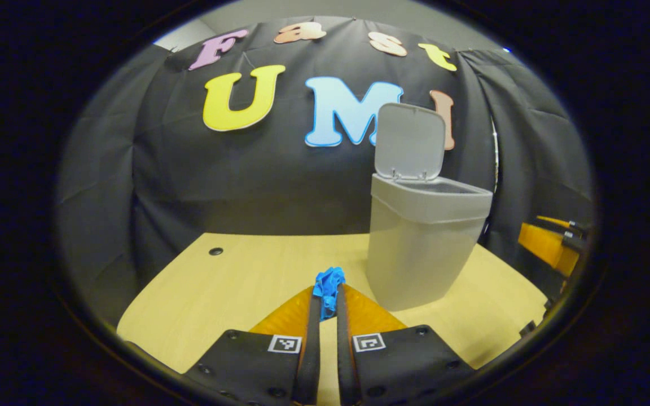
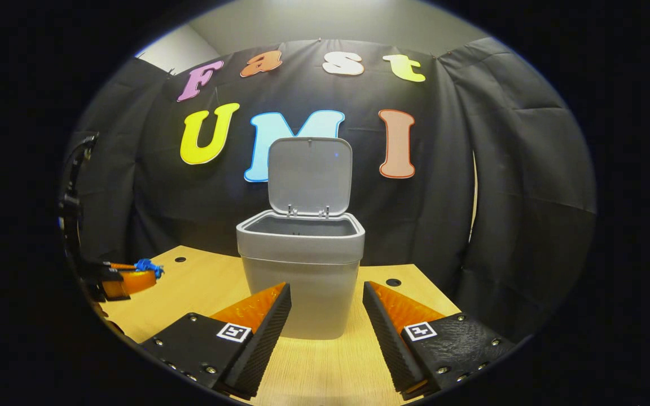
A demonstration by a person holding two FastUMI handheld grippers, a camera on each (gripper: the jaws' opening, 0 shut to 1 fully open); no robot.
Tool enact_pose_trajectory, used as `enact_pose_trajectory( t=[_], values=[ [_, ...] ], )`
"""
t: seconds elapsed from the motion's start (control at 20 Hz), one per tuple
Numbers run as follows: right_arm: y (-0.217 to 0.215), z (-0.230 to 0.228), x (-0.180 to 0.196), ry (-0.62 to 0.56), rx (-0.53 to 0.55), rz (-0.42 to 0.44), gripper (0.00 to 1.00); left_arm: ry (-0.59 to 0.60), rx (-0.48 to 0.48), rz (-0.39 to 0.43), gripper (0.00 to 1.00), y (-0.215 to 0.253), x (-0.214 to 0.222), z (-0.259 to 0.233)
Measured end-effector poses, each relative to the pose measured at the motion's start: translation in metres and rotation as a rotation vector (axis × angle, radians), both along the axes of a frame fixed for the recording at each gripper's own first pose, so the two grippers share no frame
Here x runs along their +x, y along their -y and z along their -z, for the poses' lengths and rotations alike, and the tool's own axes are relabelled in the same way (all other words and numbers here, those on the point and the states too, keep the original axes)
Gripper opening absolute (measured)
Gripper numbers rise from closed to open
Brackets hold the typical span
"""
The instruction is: Press the lid of the desktop garbage bin to open it, pick up the crumpled paper on the desktop and throw it into the bin, then pick up the pop can on the desktop and drop it into the bin, and finally close the garbage bin lid.
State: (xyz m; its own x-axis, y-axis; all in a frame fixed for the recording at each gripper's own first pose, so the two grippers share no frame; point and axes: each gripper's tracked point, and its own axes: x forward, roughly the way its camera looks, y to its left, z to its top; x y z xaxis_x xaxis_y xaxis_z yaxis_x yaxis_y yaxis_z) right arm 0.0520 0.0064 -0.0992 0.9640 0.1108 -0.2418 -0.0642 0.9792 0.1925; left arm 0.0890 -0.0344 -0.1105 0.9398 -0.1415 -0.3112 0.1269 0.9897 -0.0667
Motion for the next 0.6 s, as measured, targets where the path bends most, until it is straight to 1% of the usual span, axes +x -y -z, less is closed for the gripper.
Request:
enact_pose_trajectory(
  t=[0.15,0.2,0.25,0.4,0.45,0.5,0.6],
  values=[
    [0.014,0.006,-0.002,-0.004,-0.019,0.017,0.83,0.065,-0.033,0.03,0.22,0.031,0.023,-0.03],
    [0.02,0.009,-0.003,-0.008,-0.025,0.025,0.83,0.079,-0.046,0.036,0.17,0.039,0.03,-0.037],
    [0.027,0.011,-0.003,-0.012,-0.027,0.036,0.83,0.092,-0.06,0.04,0.19,0.045,0.035,-0.044],
    [0.042,0.019,-0.006,-0.036,-0.021,0.066,0.83,0.142,-0.099,0.06,0.19,0.063,0.059,-0.07],
    [0.044,0.021,-0.007,-0.049,-0.02,0.068,0.83,0.149,-0.101,0.068,0.19,0.069,0.067,-0.074],
    [0.046,0.023,-0.009,-0.058,-0.022,0.065,0.83,0.157,-0.102,0.074,0.22,0.075,0.077,-0.078],
    [0.047,0.022,-0.014,-0.057,-0.026,0.051,0.83,0.178,-0.097,0.091,0.22,0.088,0.09,-0.085]
  ],
)
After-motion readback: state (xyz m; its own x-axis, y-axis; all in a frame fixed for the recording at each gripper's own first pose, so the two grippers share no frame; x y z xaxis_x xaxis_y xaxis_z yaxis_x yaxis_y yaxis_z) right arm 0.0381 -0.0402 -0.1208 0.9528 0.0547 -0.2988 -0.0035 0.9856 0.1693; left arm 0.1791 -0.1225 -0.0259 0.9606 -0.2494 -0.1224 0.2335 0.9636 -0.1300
